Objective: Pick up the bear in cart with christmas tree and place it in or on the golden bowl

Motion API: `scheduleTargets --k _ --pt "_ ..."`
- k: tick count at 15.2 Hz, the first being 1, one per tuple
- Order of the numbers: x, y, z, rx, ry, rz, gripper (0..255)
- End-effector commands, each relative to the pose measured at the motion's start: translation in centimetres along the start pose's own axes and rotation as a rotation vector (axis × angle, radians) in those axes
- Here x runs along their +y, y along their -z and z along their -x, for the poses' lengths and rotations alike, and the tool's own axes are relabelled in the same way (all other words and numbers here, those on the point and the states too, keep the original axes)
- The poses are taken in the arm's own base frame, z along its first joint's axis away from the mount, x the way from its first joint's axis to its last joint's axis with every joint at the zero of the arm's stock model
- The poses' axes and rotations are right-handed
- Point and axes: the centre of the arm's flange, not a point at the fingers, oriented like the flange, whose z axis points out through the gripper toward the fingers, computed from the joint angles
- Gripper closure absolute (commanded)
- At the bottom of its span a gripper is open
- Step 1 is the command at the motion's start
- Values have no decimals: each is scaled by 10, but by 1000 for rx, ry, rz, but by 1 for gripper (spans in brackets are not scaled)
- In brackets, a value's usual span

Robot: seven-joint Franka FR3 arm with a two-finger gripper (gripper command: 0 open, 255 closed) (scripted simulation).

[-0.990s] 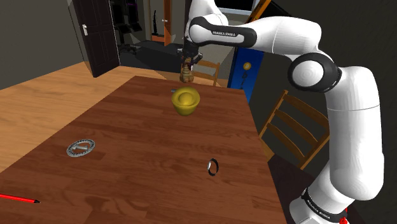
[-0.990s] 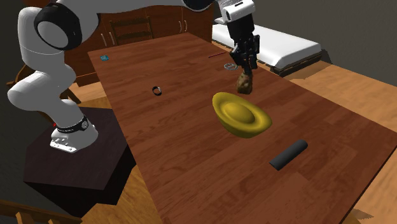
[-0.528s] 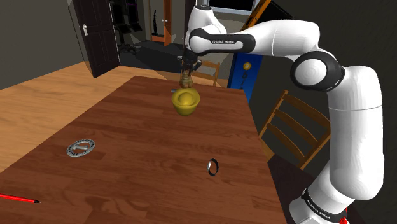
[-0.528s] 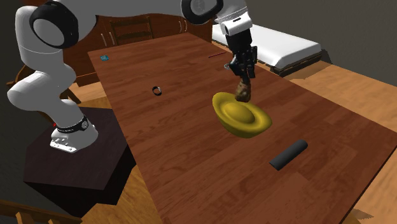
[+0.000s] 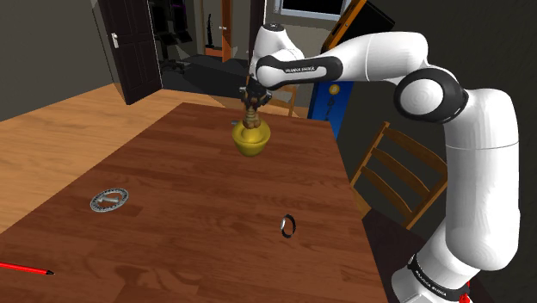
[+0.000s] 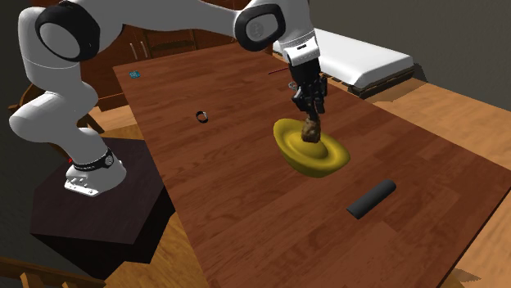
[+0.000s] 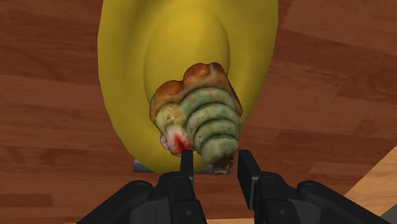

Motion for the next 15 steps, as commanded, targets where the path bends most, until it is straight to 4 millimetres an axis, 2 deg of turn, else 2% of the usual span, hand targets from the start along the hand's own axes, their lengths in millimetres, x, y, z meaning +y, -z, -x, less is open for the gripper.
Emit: scheduleTargets --k 1,9,10,15 --pt "1 -9 4 1 0 -1 255" --pt "1 -9 4 1 0 -1 255" --pt "1 -9 4 1 0 -1 0" --pt "1 -9 4 1 0 -1 0"
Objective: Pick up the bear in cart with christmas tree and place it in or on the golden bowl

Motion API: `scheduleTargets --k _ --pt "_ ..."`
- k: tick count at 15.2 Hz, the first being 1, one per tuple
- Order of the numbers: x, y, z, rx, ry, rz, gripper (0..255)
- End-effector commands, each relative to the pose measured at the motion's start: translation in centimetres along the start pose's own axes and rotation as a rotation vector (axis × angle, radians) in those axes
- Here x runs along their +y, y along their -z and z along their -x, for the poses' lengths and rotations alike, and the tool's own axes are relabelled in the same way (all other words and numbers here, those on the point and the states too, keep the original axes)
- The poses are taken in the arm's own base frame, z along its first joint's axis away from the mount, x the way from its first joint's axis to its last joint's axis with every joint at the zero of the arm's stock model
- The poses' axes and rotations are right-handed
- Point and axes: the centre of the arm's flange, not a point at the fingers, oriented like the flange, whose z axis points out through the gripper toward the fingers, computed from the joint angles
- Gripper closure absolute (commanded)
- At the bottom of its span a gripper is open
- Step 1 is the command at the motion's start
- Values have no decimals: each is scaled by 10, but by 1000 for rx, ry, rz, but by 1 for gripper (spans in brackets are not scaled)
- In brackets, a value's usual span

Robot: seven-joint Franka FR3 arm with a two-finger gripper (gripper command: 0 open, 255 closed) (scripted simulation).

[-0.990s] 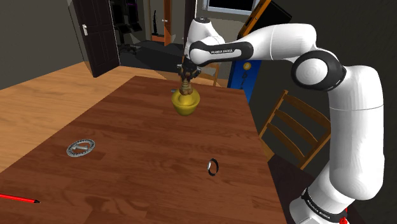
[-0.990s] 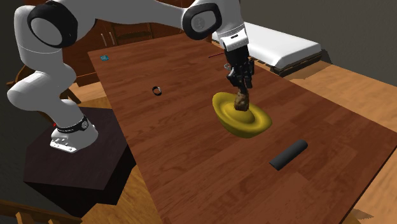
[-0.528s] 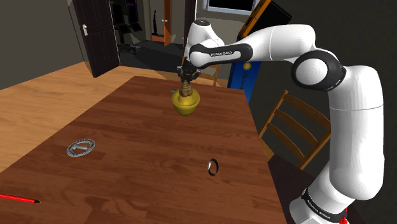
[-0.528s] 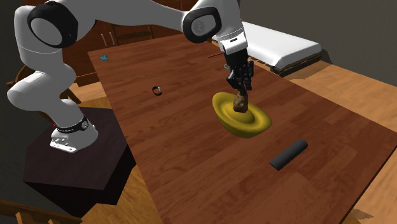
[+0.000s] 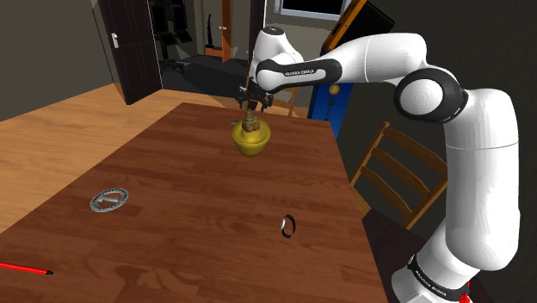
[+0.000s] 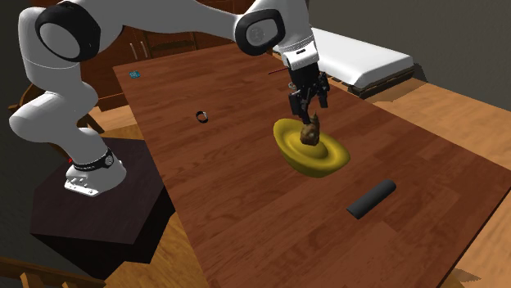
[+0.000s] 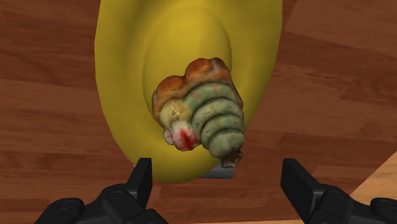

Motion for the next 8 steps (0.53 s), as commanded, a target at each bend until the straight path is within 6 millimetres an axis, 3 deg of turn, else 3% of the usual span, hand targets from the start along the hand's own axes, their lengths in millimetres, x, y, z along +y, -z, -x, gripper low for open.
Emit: scheduleTargets --k 1,4,8 --pt "0 13 0 0 0 0 0" --pt "0 50 0 0 0 0 0" --pt "0 50 0 0 0 0 0"
